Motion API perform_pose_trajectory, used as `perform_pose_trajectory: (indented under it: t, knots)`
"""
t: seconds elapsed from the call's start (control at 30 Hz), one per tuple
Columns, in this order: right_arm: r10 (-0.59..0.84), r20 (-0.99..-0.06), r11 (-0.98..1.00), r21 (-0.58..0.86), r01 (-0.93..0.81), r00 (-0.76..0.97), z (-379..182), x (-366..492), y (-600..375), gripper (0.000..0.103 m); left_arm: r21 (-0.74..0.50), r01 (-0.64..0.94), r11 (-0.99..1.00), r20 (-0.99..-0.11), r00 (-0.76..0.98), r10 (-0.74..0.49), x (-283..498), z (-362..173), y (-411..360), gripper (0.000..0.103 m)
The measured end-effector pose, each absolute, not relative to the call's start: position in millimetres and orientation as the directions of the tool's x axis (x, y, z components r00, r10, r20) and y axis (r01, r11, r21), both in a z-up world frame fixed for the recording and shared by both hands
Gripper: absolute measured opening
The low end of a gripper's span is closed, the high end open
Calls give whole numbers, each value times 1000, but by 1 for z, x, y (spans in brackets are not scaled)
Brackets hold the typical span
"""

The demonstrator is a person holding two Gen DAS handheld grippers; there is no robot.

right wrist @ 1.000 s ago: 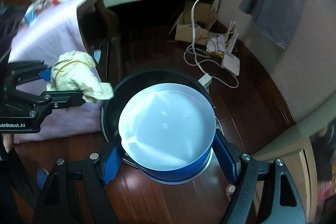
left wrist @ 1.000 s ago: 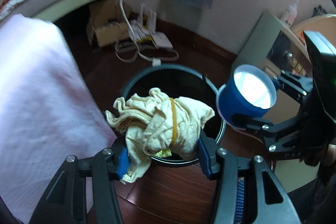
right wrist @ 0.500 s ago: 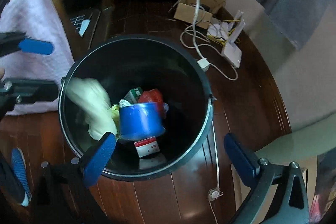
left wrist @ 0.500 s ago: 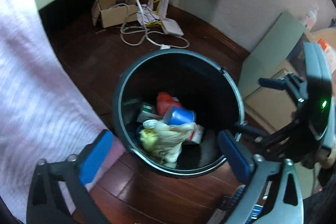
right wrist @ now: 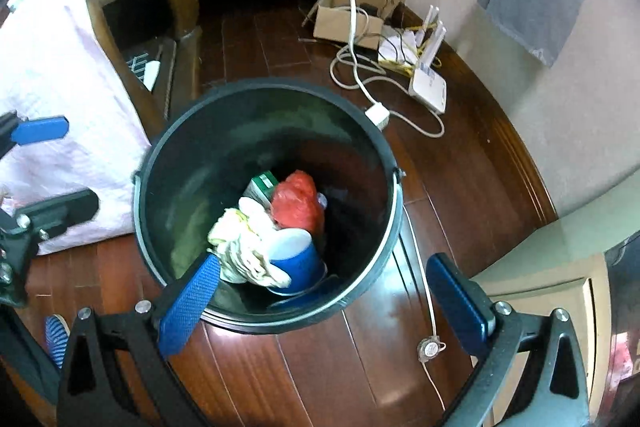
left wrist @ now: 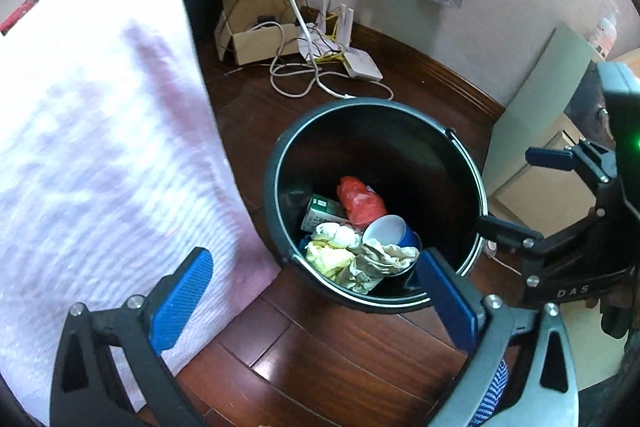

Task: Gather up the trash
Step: 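Move both tools back over the bed toward the two paper cups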

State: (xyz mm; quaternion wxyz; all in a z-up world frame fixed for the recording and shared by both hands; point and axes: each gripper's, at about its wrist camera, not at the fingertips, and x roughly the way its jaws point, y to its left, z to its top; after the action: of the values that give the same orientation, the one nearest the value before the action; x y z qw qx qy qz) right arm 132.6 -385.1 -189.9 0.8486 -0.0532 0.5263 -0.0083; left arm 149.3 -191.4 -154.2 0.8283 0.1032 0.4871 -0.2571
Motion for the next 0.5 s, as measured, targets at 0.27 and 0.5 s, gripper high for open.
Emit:
perform_pose_trajectory:
  t: [0.27, 0.5]
  knots:
    - [-41, -869, 999, -54, -12, 493, -155, 130, -379, 103, -83, 496, 864, -844, 427, -326, 141, -136, -173, 102]
    - [-33, -854, 999, -45, -10, 520, -137, 121, -366, 103, -70, 477, 876, -833, 455, -315, 134, -121, -158, 102]
